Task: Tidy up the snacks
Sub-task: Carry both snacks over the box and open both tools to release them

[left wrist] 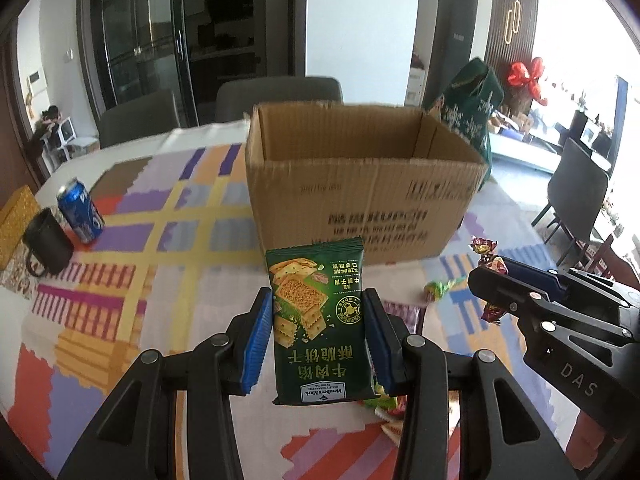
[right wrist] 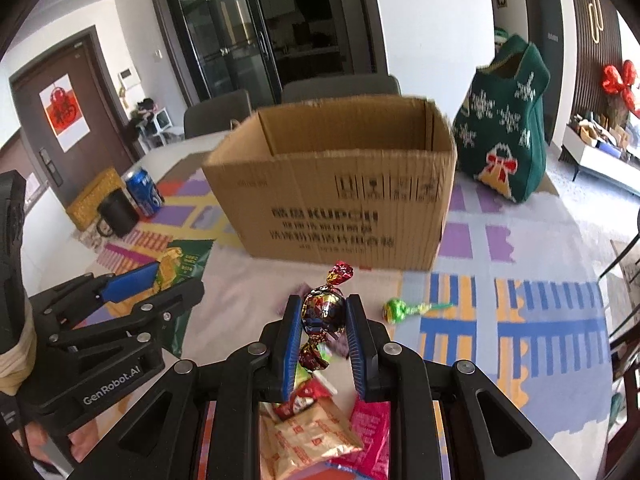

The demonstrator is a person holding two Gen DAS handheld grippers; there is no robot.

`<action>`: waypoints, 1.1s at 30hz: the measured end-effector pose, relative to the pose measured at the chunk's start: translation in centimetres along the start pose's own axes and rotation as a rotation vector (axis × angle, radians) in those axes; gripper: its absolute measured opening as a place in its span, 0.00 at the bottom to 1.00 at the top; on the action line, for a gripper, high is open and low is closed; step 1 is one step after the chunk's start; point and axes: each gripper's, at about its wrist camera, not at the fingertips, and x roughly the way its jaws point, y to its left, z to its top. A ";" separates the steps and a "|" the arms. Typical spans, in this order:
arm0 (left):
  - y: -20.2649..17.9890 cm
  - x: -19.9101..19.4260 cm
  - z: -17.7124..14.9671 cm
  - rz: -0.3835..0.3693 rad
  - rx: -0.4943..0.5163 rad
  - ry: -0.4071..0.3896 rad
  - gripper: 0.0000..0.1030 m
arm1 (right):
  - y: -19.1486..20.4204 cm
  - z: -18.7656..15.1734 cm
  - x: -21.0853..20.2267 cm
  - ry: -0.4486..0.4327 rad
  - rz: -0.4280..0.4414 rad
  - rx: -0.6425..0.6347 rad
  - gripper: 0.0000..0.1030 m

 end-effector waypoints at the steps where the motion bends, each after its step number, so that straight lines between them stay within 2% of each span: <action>1: 0.0 -0.2 0.4 0.003 0.004 -0.013 0.43 | 0.1 0.3 -0.1 -0.010 0.001 -0.002 0.22; 14: 0.0 -1.4 7.0 0.030 0.044 -0.135 0.43 | 0.3 6.7 -1.5 -0.132 -0.005 -0.036 0.22; 19: -0.2 -1.0 9.4 0.040 0.076 -0.156 0.43 | -0.1 9.2 -0.9 -0.142 0.004 -0.045 0.22; 24: -0.3 0.3 11.1 0.074 0.107 -0.165 0.43 | -0.6 11.1 0.2 -0.138 -0.004 -0.053 0.22; 33: 0.1 3.2 13.2 0.088 0.114 -0.131 0.43 | -1.1 13.3 2.1 -0.130 -0.037 -0.071 0.22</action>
